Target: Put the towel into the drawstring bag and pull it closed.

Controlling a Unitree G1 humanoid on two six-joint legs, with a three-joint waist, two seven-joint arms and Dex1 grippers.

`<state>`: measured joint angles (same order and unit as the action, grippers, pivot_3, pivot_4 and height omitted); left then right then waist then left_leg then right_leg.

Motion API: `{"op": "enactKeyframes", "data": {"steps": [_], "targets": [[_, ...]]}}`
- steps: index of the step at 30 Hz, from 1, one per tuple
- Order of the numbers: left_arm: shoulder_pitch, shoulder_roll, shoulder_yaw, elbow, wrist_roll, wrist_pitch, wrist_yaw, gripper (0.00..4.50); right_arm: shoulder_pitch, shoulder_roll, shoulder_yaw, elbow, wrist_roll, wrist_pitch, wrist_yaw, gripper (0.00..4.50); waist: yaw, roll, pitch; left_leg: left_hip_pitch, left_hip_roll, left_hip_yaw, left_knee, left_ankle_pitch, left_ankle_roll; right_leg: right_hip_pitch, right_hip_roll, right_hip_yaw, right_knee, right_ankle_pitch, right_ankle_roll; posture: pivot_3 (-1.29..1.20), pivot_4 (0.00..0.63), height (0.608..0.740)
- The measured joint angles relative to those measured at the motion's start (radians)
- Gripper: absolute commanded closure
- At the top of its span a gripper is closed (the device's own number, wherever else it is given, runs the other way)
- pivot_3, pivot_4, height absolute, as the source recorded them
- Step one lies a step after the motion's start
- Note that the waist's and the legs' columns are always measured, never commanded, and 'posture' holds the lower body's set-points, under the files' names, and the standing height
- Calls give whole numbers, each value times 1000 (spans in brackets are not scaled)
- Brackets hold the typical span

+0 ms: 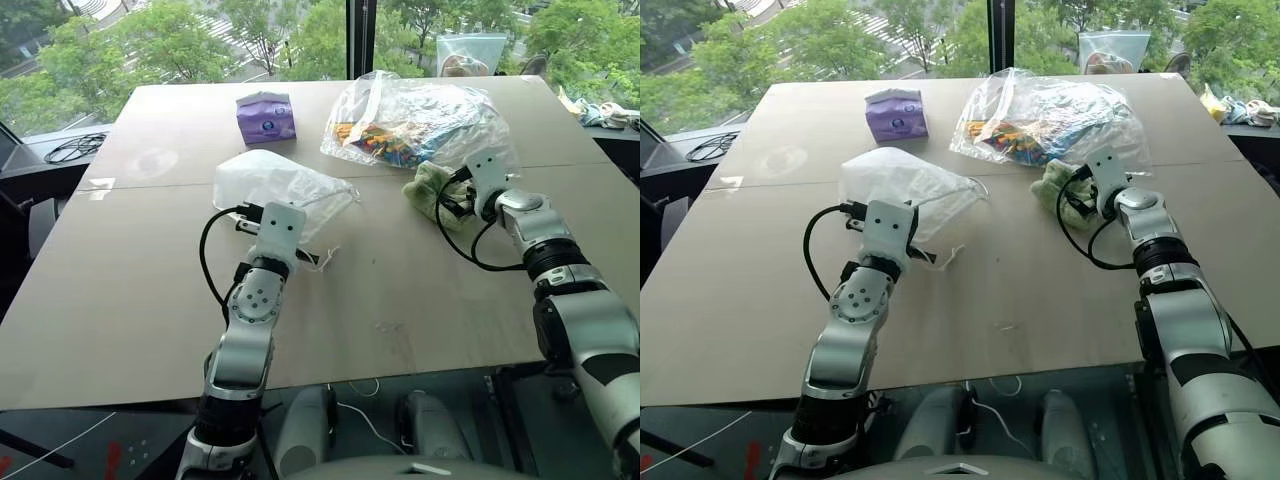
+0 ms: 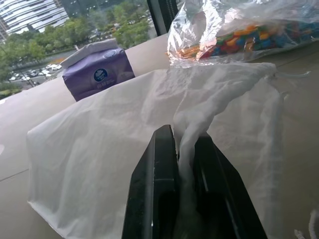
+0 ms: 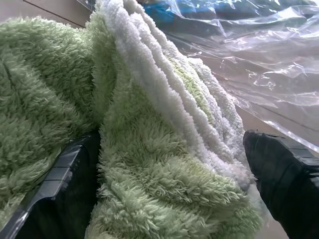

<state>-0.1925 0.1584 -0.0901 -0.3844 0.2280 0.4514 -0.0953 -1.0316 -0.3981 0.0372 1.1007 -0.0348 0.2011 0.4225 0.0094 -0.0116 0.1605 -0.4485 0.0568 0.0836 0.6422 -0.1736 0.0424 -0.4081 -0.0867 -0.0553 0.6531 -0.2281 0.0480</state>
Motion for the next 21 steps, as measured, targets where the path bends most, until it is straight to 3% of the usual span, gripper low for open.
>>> {"op": "enactKeyframes", "data": {"steps": [8,12,15,21], "targets": [[1,9,1,-2,0,0,-23,4208,-41,14,-136,79,102,145,-14,0,5,-3,-8,0,0,-6,1,-1,-1,0,-1,-1,0,0,0,0,150,740],[-6,10,3,-2,0,3,-32,4208,-52,13,-190,87,149,255,52,0,1,-7,-12,0,1,-8,-1,0,0,0,0,-1,-1,0,-1,0,150,740],[-21,11,10,-2,0,5,-33,4500,-50,13,-188,82,145,277,117,837,-5,-10,-16,0,1,-8,-3,0,0,0,1,-2,-2,0,-1,0,150,740],[-56,-15,52,-2,-45,44,-33,4500,-22,29,-171,42,143,311,302,3363,-37,-12,-18,1,1,-8,-6,1,1,0,1,-1,-3,0,-1,0,150,740]]}}
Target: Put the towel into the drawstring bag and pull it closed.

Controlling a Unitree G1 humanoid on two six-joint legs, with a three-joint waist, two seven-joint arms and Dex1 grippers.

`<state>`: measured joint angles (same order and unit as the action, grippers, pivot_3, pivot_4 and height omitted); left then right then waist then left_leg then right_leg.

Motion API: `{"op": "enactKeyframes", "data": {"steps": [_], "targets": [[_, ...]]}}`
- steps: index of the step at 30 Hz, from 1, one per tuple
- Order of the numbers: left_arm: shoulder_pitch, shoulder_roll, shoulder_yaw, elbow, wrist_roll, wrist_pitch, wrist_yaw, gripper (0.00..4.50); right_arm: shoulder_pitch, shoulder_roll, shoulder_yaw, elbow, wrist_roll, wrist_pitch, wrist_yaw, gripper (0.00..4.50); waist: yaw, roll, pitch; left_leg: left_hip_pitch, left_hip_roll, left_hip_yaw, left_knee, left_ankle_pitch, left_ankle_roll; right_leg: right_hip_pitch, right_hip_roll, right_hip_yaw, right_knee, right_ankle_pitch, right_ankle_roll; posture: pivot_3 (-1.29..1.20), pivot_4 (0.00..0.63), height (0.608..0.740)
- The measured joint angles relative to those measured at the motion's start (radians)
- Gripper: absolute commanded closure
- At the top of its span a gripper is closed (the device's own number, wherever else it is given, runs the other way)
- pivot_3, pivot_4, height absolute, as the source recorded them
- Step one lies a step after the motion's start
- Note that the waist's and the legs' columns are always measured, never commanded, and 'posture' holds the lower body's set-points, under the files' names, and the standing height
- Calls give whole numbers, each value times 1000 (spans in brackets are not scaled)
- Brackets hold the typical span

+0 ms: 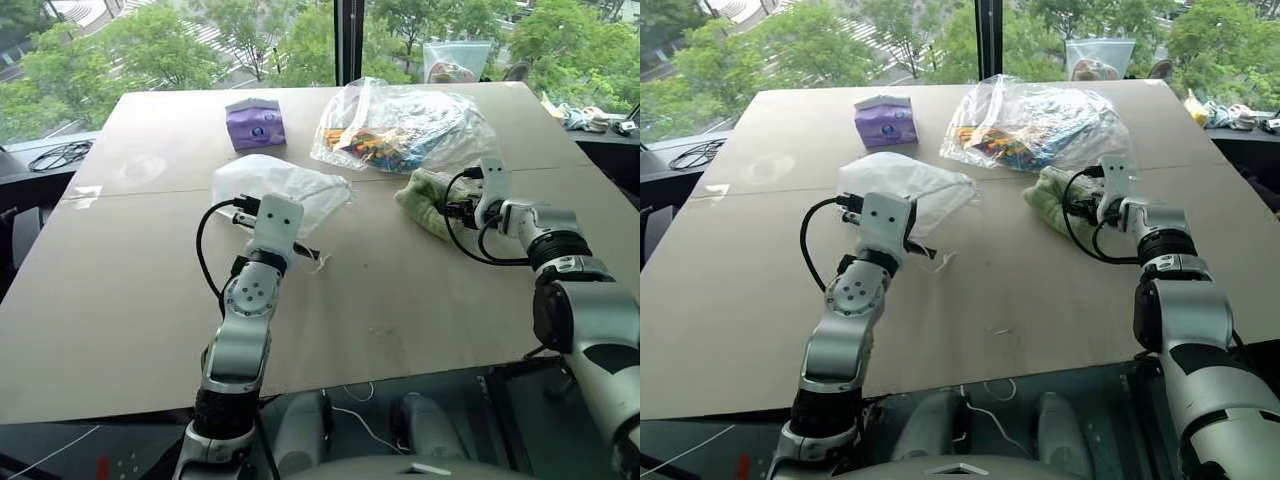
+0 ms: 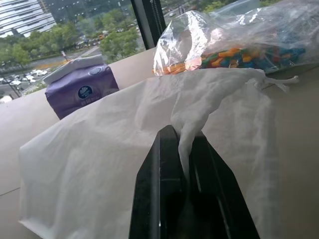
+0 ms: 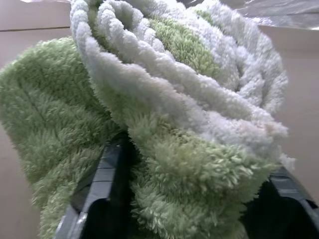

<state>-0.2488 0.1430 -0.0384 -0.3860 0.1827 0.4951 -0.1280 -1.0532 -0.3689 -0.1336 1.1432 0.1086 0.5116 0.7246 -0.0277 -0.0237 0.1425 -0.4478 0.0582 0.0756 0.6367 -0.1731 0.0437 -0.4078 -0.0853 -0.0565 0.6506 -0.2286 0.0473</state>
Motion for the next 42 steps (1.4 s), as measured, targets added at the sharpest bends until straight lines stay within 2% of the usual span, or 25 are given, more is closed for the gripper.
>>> {"op": "enactKeyframes", "data": {"steps": [2,3,8,12,15,19,22,24,28,33,36,38,42], "targets": [[-19,-24,25,0,-33,24,1,4500,15,4,1,-23,0,5,51,4205,-6,0,0,0,0,0,0,0,0,0,0,0,0,0,0,0,150,740],[-31,-30,39,0,-51,34,1,4500,23,6,1,-34,4,5,74,4484,-9,0,0,0,0,0,-1,0,0,0,1,0,0,0,0,0,150,740],[-89,-38,113,0,-128,91,1,4500,69,12,-22,-103,63,54,157,4484,-15,0,0,0,0,0,-2,0,0,-1,1,0,0,1,1,0,150,740],[-117,-21,161,0,-207,135,-35,4500,168,25,-33,-278,150,193,237,4484,-14,3,2,-1,0,-1,-3,0,0,-2,2,0,0,1,2,0,150,740],[-119,7,174,0,-282,176,-92,4500,290,48,-66,-524,274,382,246,4484,-8,5,5,-3,0,-1,-3,0,0,-4,2,0,1,1,2,0,150,740],[-140,29,211,-1,-364,231,-129,4500,408,105,-156,-834,455,617,166,4484,-2,9,10,-5,-1,-1,-2,0,0,-6,1,0,1,1,2,0,150,740],[-149,26,232,-22,-453,289,-154,4500,436,190,-249,-1077,590,747,39,4484,2,10,11,-6,0,-2,-2,0,0,-6,1,0,1,1,2,0,150,740],[-172,18,240,-35,-514,332,-155,4500,449,224,-258,-1202,647,793,-30,4484,10,10,11,-6,-1,-2,-2,0,0,-6,1,0,1,0,1,0,150,740],[-187,38,246,-61,-594,387,-169,4500,520,231,-182,-1314,676,813,-86,4484,16,10,11,-6,-1,-1,-2,0,0,-6,0,0,-1,-1,-1,0,150,740],[-187,133,220,-62,-620,410,-211,4500,534,204,-138,-1320,673,784,-126,4484,15,10,12,-6,-1,-1,-2,0,0,-6,1,0,-2,-1,-1,0,150,740],[-183,150,199,-63,-629,410,-235,4500,527,188,-117,-1322,678,775,-148,4484,16,10,12,-6,-1,-1,-3,0,0,-6,1,0,-2,-1,-2,0,150,740],[-170,158,175,-65,-637,402,-247,4500,540,131,-22,-1336,631,759,-163,4484,16,10,12,-7,-1,-1,-3,0,0,-6,1,0,-4,-1,-2,0,150,740],[-137,169,138,-77,-637,380,-258,4500,579,75,90,-1350,602,746,-160,4484,16,10,12,-9,-1,-1,-3,0,0,-7,0,0,-5,-1,-2,0,150,740]]}}
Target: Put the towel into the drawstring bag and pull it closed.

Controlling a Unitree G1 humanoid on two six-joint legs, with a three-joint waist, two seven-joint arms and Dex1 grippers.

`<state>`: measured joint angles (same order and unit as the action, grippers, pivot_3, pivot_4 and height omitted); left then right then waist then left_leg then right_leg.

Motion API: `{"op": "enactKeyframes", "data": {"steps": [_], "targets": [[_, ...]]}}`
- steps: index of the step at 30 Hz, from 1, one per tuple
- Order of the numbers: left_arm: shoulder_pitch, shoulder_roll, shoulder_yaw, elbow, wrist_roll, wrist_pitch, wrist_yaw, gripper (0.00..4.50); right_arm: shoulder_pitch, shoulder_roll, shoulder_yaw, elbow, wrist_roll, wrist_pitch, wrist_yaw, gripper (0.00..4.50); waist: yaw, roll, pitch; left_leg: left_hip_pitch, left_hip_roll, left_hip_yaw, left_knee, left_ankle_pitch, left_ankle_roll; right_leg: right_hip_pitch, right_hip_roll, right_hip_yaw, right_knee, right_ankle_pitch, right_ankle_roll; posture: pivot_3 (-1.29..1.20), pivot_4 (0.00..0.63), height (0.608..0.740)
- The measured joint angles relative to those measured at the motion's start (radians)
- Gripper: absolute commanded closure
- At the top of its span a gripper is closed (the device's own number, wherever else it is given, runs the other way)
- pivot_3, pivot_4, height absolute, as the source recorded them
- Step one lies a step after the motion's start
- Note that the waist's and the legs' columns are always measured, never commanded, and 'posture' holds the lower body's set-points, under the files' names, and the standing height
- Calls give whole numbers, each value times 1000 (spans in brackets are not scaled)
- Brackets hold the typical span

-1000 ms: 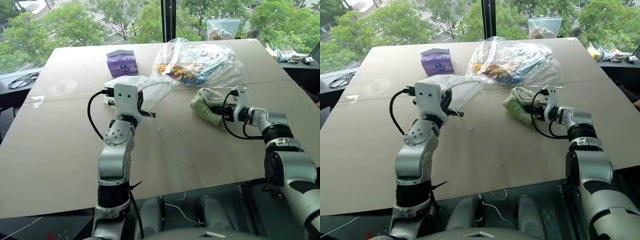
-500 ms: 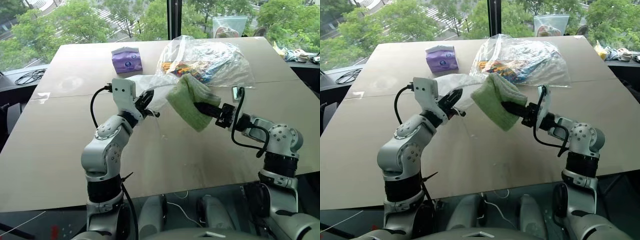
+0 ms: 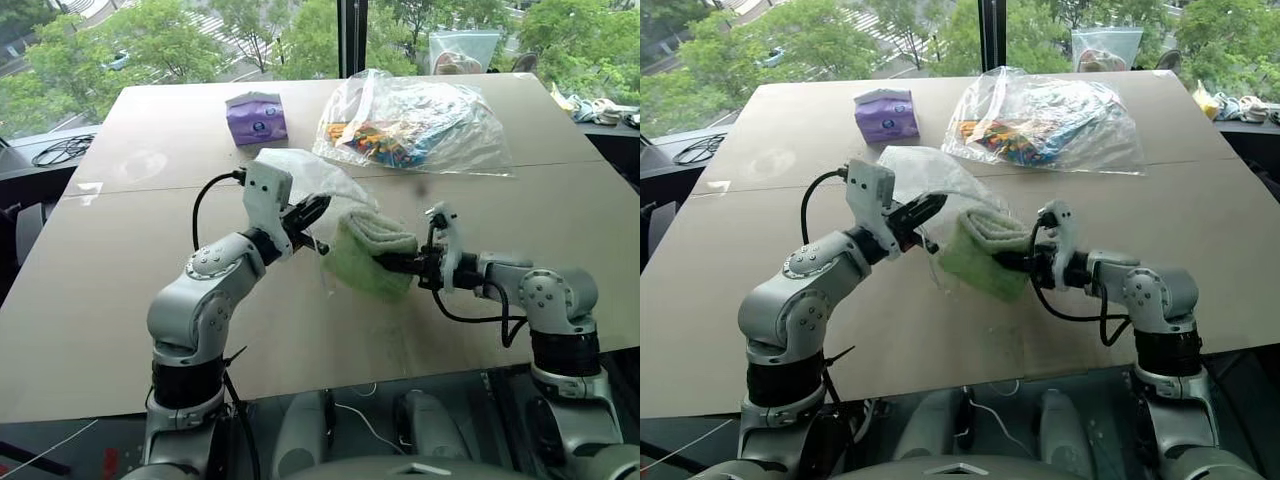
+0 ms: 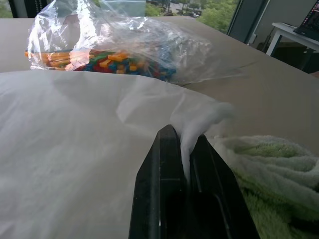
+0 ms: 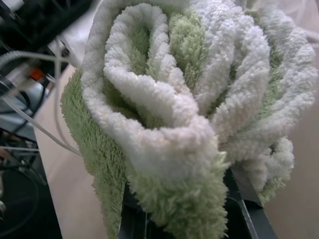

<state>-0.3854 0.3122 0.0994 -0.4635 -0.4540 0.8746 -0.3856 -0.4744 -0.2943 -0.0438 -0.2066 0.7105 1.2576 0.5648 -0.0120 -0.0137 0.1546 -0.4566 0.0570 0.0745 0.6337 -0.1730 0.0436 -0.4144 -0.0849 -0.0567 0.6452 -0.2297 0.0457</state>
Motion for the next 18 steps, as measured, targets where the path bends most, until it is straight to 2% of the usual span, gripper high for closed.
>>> {"op": "enactKeyframes", "data": {"steps": [5,9,13,18], "targets": [[19,5,-31,-8,0,-28,-2,4500,-21,18,-11,-7,9,6,-27,4484,-1,0,1,0,0,0,0,0,0,0,0,0,0,0,0,0,150,740],[42,15,-51,-24,2,-56,-4,4500,-94,193,-209,89,100,51,-162,4484,0,0,1,0,1,-1,0,0,0,0,1,0,0,0,0,0,150,740],[55,20,-59,-31,1,-69,0,4500,-174,305,-422,200,179,45,-356,4484,7,0,1,-1,0,0,0,0,0,0,0,-1,0,1,1,0,150,740],[74,26,-64,-37,-4,-67,0,4500,-180,424,-564,252,331,51,-540,4484,-1,3,3,-3,0,-1,0,0,0,-2,1,-1,-1,3,4,0,150,740]]}}
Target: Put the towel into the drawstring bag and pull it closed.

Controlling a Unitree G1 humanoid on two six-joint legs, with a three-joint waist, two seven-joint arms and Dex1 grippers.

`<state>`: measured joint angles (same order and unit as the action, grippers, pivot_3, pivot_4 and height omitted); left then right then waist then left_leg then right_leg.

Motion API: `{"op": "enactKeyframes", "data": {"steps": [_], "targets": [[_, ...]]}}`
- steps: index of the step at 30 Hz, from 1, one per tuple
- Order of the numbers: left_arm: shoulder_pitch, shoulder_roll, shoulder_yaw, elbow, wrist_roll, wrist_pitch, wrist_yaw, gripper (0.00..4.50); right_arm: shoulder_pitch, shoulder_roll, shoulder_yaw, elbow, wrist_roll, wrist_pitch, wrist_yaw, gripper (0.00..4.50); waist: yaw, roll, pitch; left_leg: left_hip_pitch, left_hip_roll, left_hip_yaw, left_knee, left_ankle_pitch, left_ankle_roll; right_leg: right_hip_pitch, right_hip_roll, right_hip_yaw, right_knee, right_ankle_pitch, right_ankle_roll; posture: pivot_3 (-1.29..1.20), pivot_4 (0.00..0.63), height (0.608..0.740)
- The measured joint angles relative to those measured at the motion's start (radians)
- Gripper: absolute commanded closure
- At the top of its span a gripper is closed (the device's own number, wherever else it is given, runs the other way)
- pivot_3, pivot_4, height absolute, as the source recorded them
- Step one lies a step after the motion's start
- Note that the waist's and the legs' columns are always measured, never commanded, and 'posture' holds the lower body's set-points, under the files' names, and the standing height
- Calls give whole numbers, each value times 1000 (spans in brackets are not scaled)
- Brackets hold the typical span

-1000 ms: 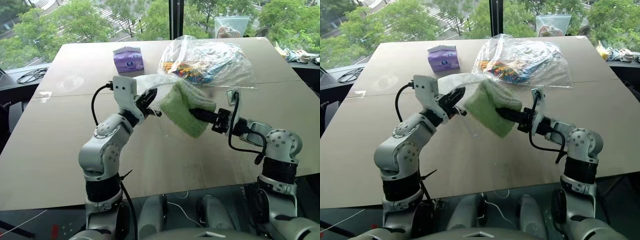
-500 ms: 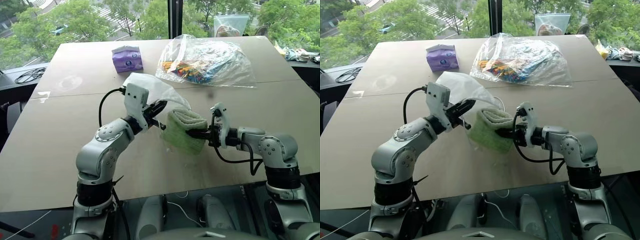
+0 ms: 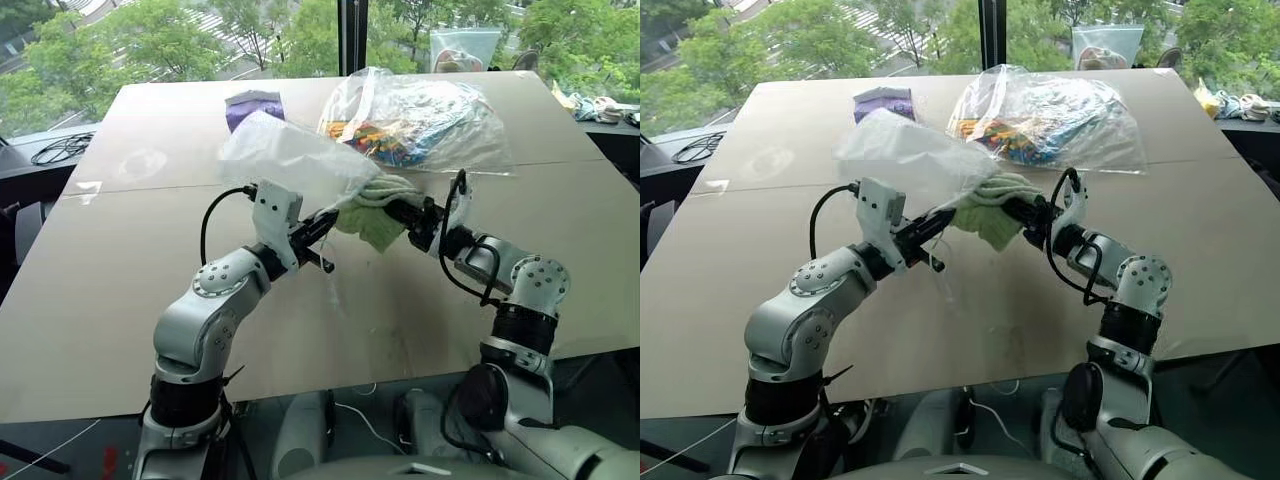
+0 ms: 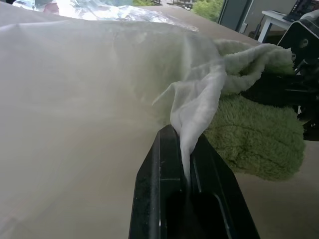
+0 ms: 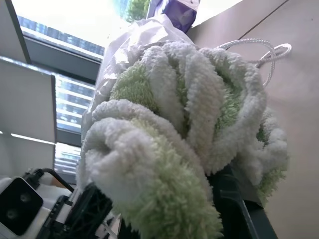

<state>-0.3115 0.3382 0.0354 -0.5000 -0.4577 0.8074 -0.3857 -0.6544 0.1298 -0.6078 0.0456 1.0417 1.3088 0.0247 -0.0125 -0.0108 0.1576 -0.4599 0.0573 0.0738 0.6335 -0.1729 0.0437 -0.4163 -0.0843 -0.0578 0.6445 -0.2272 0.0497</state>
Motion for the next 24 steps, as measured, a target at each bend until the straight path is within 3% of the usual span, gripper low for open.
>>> {"op": "enactKeyframes", "data": {"steps": [4,6,12,15,18,24], "targets": [[-2,-30,-4,-1,-12,0,17,4500,7,5,10,-17,103,12,-118,4484,-1,1,1,0,0,0,0,0,0,0,0,0,0,0,0,0,150,740],[-9,-54,-4,-1,-19,0,24,4500,39,6,74,-63,110,36,-132,4484,-2,1,1,0,0,-1,0,0,0,0,0,0,0,-1,-1,0,150,740],[-25,-73,-8,-1,-51,-7,19,4500,168,-28,336,-192,152,168,-29,4484,-4,2,1,0,0,-1,0,0,0,0,0,0,0,-1,-2,0,150,740],[-24,-71,0,-3,-71,-9,11,4500,156,-14,320,-176,150,120,-49,4484,-1,2,1,0,0,-2,1,0,0,0,0,-1,0,-2,-3,0,150,740],[-4,-71,8,-34,-123,-9,-13,4500,113,15,157,-9,222,-81,-209,4484,4,2,2,-1,0,-2,2,-1,-1,0,-1,-1,-1,-2,-3,0,150,740],[1,-80,2,-39,-154,-10,-9,4500,124,14,257,-71,279,-69,-195,4484,-9,3,3,-3,0,-2,-2,0,0,-2,3,0,-1,1,1,0,150,740]]}}
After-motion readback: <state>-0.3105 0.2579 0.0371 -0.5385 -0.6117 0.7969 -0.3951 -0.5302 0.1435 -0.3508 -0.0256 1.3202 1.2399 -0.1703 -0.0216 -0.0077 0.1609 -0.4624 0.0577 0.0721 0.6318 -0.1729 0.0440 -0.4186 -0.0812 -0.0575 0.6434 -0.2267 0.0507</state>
